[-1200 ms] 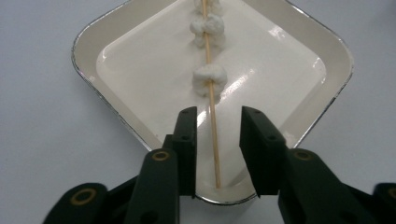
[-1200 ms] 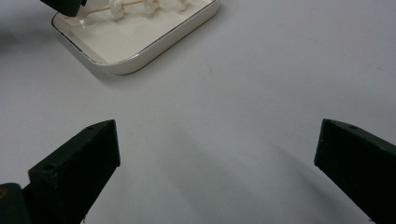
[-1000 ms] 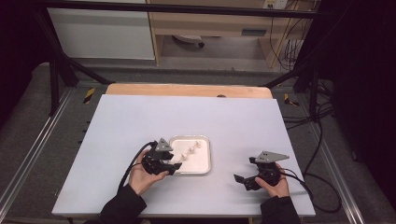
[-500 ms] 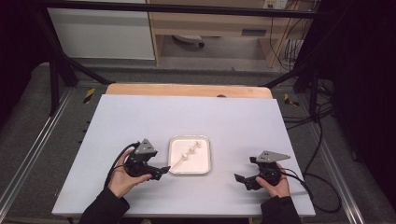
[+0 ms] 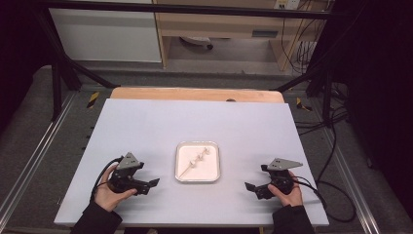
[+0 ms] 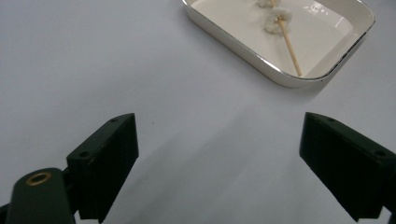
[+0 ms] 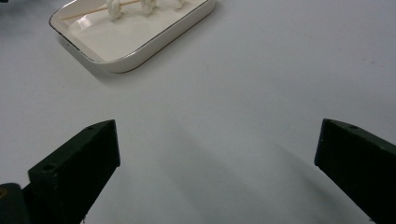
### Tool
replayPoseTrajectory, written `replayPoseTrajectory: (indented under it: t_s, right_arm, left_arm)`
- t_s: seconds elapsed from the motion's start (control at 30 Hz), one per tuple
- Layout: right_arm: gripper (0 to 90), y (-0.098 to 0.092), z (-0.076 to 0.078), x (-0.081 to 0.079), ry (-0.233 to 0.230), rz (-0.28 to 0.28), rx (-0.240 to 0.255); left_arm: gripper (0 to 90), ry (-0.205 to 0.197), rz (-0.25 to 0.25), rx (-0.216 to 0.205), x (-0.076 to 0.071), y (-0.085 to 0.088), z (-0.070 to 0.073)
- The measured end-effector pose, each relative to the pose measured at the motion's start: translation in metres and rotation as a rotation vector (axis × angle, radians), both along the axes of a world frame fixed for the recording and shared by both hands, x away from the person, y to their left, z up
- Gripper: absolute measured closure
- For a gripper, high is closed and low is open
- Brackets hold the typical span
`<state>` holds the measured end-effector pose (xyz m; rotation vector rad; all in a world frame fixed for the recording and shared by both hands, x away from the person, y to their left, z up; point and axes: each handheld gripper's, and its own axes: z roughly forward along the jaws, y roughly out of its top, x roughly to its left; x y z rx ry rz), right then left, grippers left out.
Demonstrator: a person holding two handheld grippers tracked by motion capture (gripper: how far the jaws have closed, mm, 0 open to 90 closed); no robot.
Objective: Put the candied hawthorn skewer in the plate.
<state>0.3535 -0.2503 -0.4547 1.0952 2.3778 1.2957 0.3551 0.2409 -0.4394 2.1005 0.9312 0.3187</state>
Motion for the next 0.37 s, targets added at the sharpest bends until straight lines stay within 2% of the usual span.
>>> replayPoseTrajectory:
  t_s: [0.37]
  right_arm:
    - [0.8, 0.0001, -0.0015, -0.0004, 0.013, 0.002, 0.0]
  left_arm:
    - [10.7, -0.004, 0.01, -0.011, -0.0023, 0.0107, -0.0076]
